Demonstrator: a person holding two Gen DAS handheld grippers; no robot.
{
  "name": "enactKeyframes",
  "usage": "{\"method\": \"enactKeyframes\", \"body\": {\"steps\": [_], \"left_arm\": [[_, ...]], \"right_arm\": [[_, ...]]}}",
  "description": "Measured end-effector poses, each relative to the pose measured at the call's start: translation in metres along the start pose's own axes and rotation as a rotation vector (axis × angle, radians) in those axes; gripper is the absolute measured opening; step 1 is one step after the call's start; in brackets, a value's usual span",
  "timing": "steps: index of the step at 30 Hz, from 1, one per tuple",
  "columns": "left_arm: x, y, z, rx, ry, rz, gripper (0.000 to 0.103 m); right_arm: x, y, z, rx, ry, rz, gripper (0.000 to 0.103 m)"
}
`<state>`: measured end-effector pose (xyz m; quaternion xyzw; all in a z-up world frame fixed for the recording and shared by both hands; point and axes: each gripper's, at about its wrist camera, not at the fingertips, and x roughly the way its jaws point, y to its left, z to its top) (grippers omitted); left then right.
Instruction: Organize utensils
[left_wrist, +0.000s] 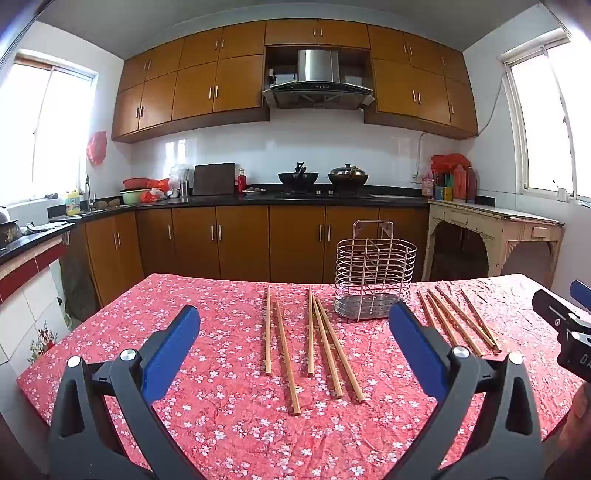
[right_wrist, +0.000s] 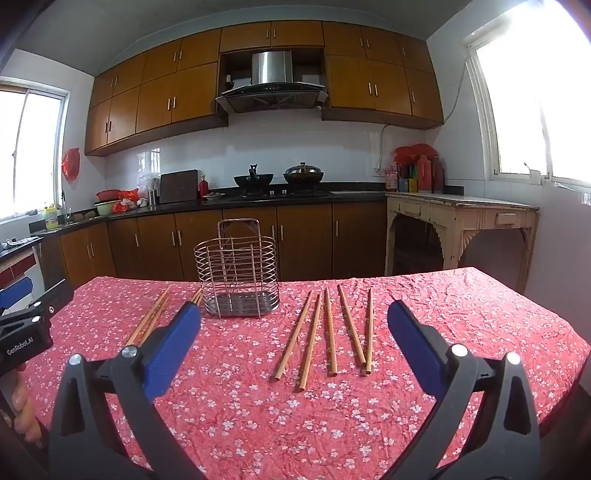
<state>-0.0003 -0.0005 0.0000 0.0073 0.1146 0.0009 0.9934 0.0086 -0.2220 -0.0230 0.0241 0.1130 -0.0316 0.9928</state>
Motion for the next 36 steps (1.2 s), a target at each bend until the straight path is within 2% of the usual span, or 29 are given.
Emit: {"method": "enactKeyframes", "body": {"steps": [20,36], "left_arm": [[-0.0083,0.0042,0.0049,-0.010,0.002,0.000,0.101],[0.0009,0.0001,0.0013,-0.008,0.005,0.006,0.101]], "right_arm": [[-0.0006,-0.0009,0.0004,0.001,0.002,0.002,0.099],[-0.0001,-0.0010,0.0001,0.003,0.003,0.002,0.099]]}}
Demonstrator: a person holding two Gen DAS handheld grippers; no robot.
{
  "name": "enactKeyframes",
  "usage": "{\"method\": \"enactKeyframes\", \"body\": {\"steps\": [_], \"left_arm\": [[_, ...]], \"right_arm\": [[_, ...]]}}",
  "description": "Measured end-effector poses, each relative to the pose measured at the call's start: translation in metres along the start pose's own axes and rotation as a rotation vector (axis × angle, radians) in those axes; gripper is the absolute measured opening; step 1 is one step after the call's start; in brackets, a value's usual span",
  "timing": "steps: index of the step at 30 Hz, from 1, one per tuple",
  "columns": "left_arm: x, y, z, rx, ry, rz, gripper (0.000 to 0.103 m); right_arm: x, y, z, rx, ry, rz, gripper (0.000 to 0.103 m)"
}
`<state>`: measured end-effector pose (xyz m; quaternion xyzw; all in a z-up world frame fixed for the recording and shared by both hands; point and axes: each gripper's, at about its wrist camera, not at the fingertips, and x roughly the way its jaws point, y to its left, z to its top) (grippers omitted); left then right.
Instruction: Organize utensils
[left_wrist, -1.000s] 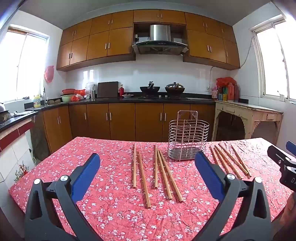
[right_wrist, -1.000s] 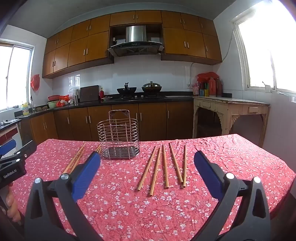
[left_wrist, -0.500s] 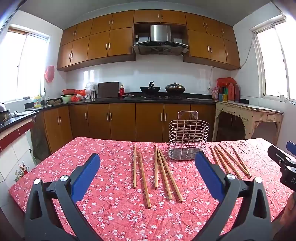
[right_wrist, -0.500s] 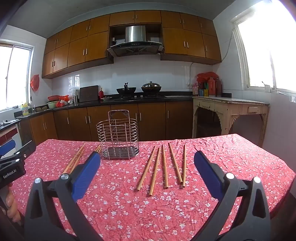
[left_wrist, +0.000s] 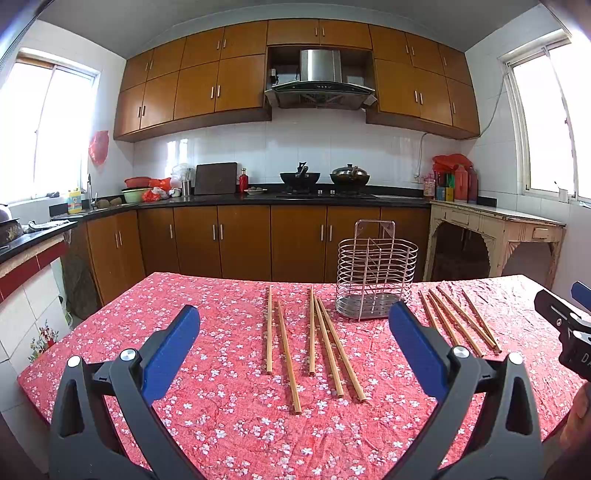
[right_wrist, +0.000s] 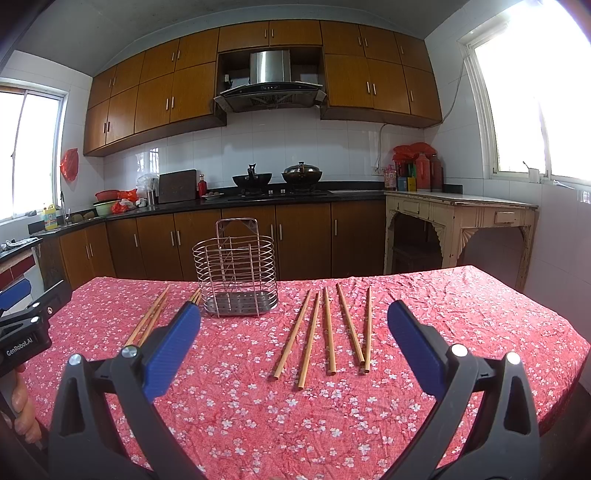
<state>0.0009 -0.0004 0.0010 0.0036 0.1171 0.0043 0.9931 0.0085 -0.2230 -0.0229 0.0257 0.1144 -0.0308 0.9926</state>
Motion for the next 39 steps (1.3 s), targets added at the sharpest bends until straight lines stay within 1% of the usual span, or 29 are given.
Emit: {"method": "enactKeyframes", "body": {"steps": [37,39], "left_arm": [[-0.0008,-0.0017,-0.0039,0.000,0.005,-0.003,0.101],[-0.0009,-0.0019,-0.0041,0.000,0.005,-0.003,0.101]], "right_arm": [[0.0025,0.0018,-0.0029,0.000,0.001,0.002,0.099],[0.0025,-0.0016,-0.0068,0.000,0.002,0.002,0.099]]}}
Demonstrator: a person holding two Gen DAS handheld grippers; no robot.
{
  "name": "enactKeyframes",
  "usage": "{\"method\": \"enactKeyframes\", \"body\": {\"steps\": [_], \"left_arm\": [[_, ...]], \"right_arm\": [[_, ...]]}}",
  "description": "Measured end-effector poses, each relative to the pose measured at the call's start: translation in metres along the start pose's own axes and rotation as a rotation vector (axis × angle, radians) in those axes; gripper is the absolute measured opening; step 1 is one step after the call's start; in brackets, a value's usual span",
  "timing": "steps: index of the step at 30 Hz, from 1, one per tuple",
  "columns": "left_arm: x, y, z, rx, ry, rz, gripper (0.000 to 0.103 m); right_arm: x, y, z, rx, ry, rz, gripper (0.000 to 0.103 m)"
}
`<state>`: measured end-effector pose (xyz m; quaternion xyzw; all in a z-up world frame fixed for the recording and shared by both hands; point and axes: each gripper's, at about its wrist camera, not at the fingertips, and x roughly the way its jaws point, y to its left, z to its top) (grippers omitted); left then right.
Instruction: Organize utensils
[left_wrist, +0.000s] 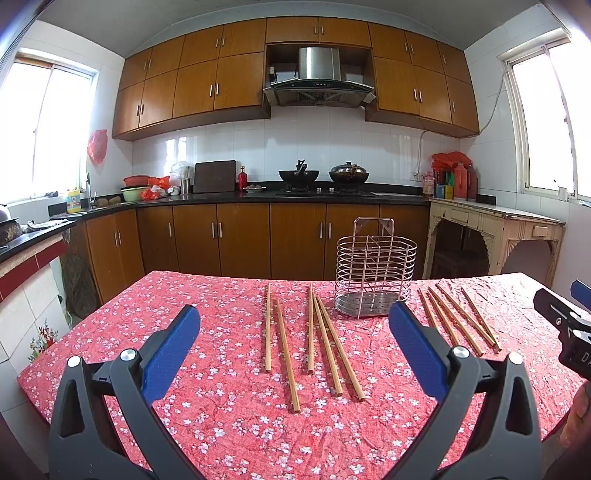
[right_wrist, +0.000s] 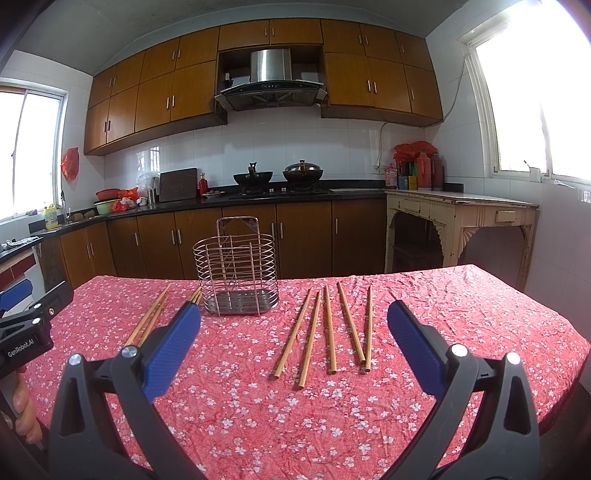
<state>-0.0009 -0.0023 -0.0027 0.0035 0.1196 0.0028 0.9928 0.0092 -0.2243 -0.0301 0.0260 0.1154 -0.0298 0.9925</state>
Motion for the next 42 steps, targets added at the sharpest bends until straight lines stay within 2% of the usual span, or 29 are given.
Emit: {"method": "enactKeyframes", "body": {"steps": [28,36,42], "left_arm": [[0.005,-0.003,-0.004,0.005,0.013,0.004,0.101],[0.028,-0.001,-0.011,0.002,0.081,0.022,0.101],[0.055,0.004,-0.020,0.013,0.176,0.058,0.101]], "right_arm": [[0.004,0.003,-0.006,0.006,0.013,-0.003,0.099],[0.025,-0.005,-0.007,0.025,0.065,-0.016,0.099],[0.052,-0.013,-0.014,0.033,0.158,-0.049,0.099]]}}
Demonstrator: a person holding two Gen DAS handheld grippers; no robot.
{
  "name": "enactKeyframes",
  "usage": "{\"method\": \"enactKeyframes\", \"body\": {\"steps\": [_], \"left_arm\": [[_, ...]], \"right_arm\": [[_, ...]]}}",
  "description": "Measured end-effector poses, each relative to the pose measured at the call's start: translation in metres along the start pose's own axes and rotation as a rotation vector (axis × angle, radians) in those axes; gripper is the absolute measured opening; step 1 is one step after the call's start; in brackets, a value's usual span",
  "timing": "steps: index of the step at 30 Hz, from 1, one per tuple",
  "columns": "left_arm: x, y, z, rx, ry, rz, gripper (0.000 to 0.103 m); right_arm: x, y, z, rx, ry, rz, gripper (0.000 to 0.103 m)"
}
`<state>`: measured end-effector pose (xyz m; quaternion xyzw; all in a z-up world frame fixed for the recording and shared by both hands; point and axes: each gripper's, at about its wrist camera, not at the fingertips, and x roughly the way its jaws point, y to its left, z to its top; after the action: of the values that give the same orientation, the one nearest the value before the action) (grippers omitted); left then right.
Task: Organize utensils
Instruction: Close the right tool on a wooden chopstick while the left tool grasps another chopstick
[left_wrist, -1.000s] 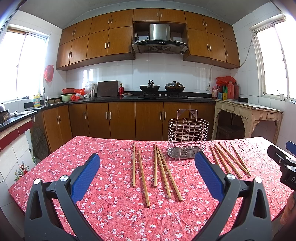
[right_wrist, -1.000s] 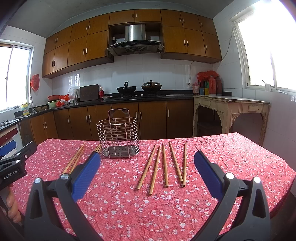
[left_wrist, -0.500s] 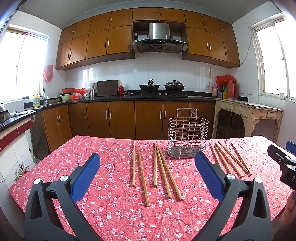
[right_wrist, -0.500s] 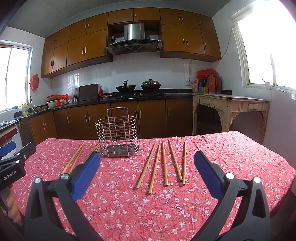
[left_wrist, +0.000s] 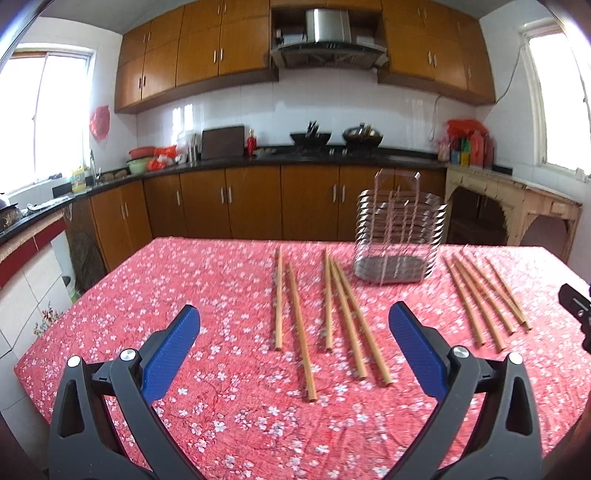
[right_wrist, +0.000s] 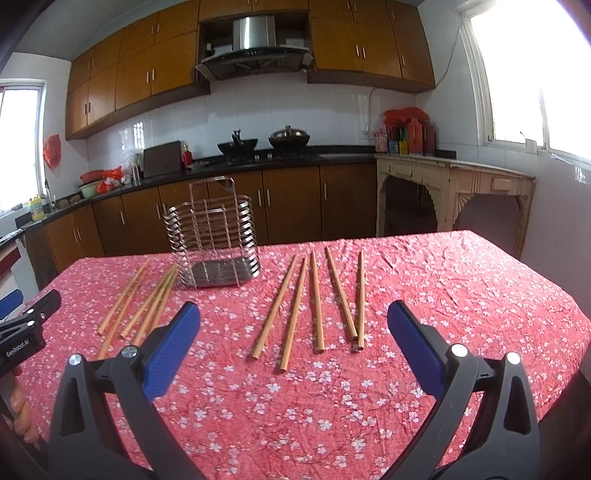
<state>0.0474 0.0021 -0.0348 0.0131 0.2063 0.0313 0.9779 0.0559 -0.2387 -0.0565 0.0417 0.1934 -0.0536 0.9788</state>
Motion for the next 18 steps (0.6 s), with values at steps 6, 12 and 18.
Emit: {"method": "enactKeyframes", "body": {"steps": [6,12,18], "left_arm": [[0.046,0.024,-0.003,-0.038,0.186,0.050,0.101],[0.081,0.056,-0.009,-0.120,0.336,0.027,0.101],[0.103,0.061,-0.012,-0.080,0.411,0.005,0.084]], "right_arm": [[0.044,-0.024,0.001,-0.003,0.141,-0.097,0.098],[0.099,-0.070,0.001,0.052,0.316,-0.193,0.072],[0.153,-0.093,0.006,0.128,0.437,-0.152,0.046]]}}
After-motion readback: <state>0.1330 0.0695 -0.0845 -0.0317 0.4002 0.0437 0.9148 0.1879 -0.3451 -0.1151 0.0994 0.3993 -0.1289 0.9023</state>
